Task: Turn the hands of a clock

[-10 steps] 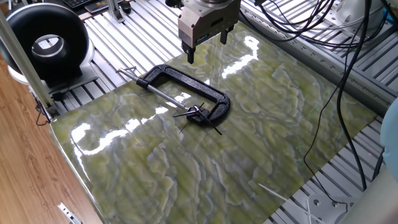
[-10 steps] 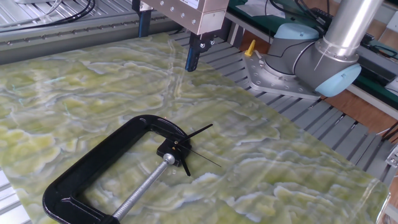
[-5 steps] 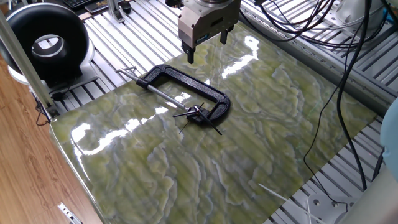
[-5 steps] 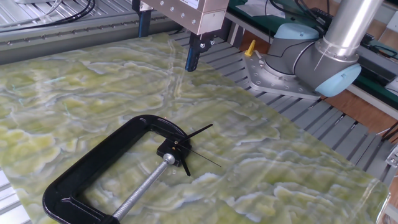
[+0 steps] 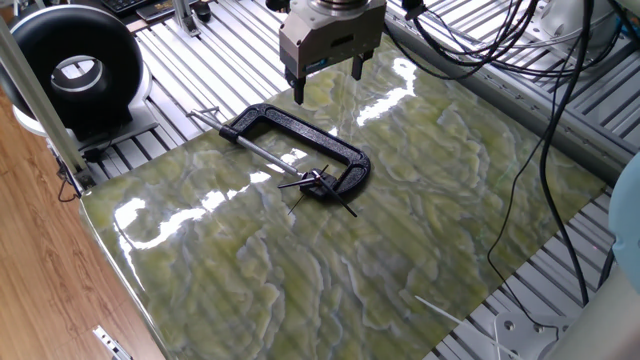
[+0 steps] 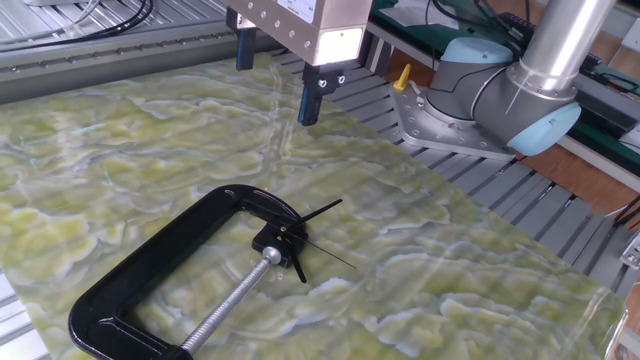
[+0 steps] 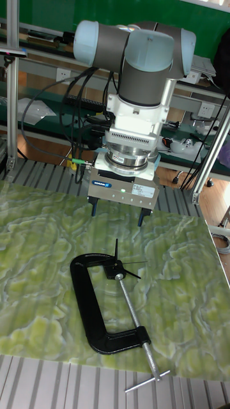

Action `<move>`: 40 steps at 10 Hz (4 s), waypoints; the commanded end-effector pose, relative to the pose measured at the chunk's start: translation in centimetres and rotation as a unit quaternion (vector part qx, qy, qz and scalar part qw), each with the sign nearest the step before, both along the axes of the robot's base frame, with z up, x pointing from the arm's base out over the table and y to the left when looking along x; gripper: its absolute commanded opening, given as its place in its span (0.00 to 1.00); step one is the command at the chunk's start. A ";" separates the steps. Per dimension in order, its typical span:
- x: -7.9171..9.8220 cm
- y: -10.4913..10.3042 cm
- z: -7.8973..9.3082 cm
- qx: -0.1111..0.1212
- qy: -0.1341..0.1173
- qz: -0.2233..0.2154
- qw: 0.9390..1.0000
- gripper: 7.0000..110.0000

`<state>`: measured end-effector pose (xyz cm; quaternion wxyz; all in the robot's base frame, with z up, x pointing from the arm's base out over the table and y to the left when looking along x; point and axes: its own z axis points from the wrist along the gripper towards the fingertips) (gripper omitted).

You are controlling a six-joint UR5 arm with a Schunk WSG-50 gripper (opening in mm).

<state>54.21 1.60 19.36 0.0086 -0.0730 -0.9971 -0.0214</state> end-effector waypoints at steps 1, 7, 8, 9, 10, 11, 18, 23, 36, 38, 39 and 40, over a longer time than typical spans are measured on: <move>0.2 0.6 0.0 0.011 -0.003 -0.010 1.000 0.00; 0.5 0.7 -0.3 0.016 -0.008 -0.012 1.000 0.00; 0.5 0.7 -0.3 0.016 -0.009 -0.013 1.000 0.00; 0.5 0.6 -0.3 0.013 -0.008 -0.013 1.000 0.00; 0.5 0.6 -0.3 0.013 -0.008 -0.012 1.000 0.00; 0.6 0.6 -0.3 0.014 -0.010 -0.011 1.000 0.00; 0.6 0.8 -0.4 0.017 -0.011 -0.010 1.000 0.00; 0.6 0.5 -0.5 0.011 -0.011 -0.008 1.000 0.00; 0.4 -0.5 -1.3 -0.012 -0.018 0.014 1.000 0.00; 0.5 -0.8 -1.3 -0.016 -0.021 0.022 0.999 0.00; 0.6 -0.9 -1.3 -0.019 -0.022 0.025 0.999 0.00; 0.7 -0.9 -1.3 -0.020 -0.026 0.027 0.999 0.00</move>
